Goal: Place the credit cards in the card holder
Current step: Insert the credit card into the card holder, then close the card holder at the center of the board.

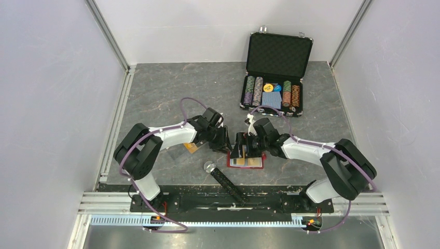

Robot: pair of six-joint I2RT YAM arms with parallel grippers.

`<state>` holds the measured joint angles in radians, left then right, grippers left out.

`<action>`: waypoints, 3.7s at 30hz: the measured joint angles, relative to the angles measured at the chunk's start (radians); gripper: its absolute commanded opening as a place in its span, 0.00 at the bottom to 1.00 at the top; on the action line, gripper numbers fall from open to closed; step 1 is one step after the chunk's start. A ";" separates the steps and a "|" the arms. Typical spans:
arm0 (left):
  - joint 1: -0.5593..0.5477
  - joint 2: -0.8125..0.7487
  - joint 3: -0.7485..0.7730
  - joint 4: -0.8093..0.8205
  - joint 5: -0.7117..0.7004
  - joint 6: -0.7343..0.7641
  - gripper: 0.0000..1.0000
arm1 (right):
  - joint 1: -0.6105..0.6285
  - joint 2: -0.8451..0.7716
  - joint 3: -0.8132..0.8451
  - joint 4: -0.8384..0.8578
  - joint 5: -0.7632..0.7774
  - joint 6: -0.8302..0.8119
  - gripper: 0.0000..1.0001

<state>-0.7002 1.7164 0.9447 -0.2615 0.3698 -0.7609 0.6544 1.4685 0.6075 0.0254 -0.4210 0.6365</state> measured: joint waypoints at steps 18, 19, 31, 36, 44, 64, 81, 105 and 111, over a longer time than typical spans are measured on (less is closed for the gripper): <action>-0.005 0.000 0.029 -0.050 -0.001 0.000 0.47 | 0.050 -0.069 0.115 -0.329 0.195 -0.149 0.89; -0.005 0.003 0.029 -0.047 0.000 0.000 0.47 | 0.050 -0.074 0.122 -0.334 0.195 -0.152 0.89; -0.025 0.043 0.022 -0.004 0.007 -0.017 0.51 | -0.014 -0.098 0.114 -0.386 0.274 -0.201 0.89; -0.027 0.060 0.016 0.029 0.027 -0.035 0.52 | -0.119 -0.137 0.065 -0.420 0.287 -0.242 0.85; -0.034 0.089 0.015 0.092 0.064 -0.058 0.52 | -0.185 -0.153 0.014 -0.420 0.290 -0.293 0.63; -0.037 0.036 0.014 0.188 0.140 -0.117 0.49 | -0.220 -0.161 -0.020 -0.372 0.255 -0.321 0.43; -0.057 0.030 -0.006 0.346 0.208 -0.204 0.51 | -0.124 -0.204 -0.264 0.085 -0.053 -0.040 0.43; -0.119 0.066 -0.066 0.217 0.103 -0.190 0.11 | -0.060 -0.372 -0.197 -0.135 0.010 -0.016 0.34; -0.151 0.066 -0.010 0.123 0.021 -0.172 0.12 | -0.075 -0.342 -0.114 -0.167 0.009 -0.064 0.28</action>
<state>-0.8509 1.7824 0.9344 -0.1383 0.3908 -0.9333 0.5797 1.1263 0.4931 -0.1417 -0.4118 0.5724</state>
